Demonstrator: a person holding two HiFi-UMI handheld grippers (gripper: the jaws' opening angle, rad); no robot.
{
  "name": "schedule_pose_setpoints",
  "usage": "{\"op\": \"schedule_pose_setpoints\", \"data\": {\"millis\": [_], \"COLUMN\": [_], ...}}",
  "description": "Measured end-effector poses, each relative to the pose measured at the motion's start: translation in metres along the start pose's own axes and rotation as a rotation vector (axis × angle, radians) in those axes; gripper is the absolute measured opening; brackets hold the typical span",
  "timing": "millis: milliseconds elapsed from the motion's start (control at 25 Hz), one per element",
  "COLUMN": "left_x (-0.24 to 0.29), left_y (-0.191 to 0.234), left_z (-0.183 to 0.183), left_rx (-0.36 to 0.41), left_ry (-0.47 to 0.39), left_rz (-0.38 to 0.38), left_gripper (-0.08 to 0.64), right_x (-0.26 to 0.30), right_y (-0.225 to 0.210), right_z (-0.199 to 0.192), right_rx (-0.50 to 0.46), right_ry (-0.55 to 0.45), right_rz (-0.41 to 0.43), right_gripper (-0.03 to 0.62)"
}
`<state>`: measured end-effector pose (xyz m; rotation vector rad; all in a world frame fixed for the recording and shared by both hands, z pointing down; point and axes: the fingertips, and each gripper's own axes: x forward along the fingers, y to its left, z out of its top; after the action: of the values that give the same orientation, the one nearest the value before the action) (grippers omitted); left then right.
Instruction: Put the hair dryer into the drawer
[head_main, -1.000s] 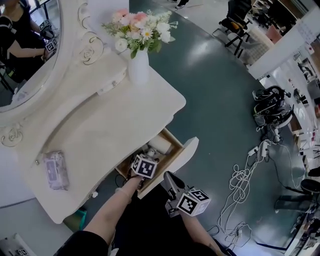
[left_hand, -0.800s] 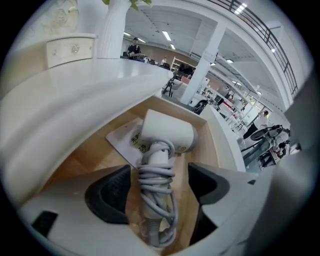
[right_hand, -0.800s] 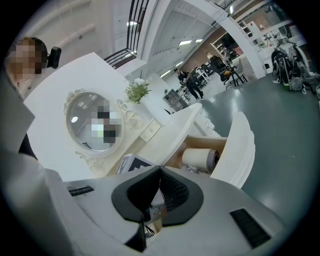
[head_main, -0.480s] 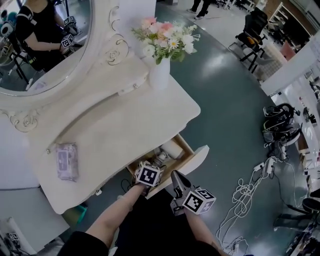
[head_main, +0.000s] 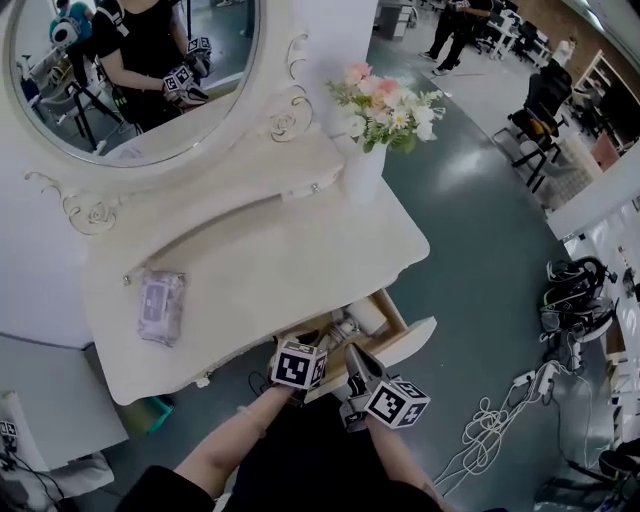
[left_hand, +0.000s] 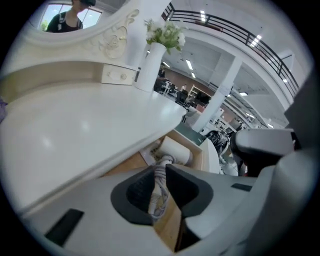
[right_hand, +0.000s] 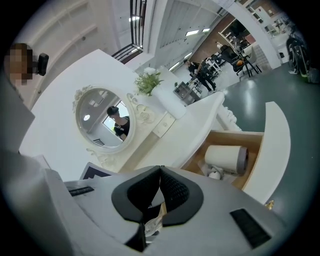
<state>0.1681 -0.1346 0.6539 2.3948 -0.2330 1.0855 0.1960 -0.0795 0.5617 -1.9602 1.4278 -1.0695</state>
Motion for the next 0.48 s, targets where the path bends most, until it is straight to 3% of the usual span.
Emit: {"op": "schedule_pose_setpoints", "data": {"millis": [160,480], "left_x": [-0.028,-0.094], "left_y": [0.017,0.051], "left_z": [0.012,0.021], "left_rx": [-0.086,-0.242], "left_ry": [-0.114,-0.369], "left_rz": [0.054,0.076], "left_gripper": [0.021,0.02], "right_x": [0.013,0.048], "right_y": [0.013,0.057], "right_z": [-0.004,-0.007], "right_rx": [-0.018,-0.086], "right_ry": [0.03,0.078], "right_rz": [0.037,0.149], "right_gripper": [0.021,0.021]}}
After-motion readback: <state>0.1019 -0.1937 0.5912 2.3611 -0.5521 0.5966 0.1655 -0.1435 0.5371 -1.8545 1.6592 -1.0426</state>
